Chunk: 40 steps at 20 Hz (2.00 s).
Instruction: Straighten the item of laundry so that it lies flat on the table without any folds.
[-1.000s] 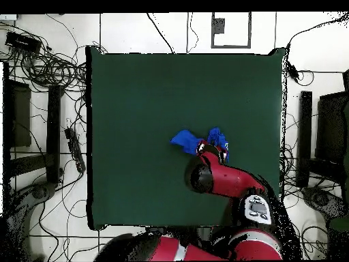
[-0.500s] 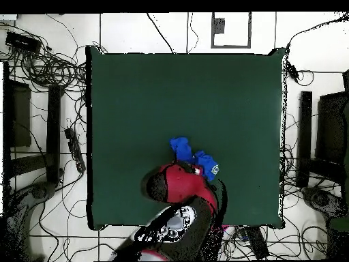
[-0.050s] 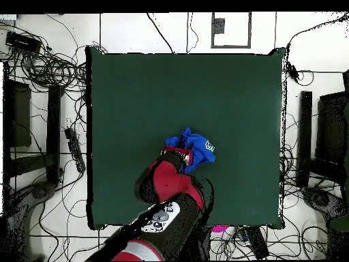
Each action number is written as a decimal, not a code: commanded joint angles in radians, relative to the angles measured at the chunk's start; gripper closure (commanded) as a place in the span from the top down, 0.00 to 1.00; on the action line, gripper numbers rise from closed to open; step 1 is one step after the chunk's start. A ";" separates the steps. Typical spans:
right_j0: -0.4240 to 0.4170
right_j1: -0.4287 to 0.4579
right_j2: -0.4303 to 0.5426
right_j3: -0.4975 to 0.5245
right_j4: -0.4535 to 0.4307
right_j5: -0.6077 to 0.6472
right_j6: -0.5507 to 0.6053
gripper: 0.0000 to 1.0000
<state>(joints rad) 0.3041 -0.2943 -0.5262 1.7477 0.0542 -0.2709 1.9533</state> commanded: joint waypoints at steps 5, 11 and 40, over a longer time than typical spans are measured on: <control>-0.015 0.175 0.059 -0.127 0.145 -0.267 0.149 0.00; -0.176 0.261 0.247 -0.337 -0.044 -0.372 0.159 0.00; -0.432 0.137 0.807 -0.190 0.177 0.565 0.275 0.00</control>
<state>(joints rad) -0.2343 -0.2848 0.1112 1.4616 0.0846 -0.0905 1.9533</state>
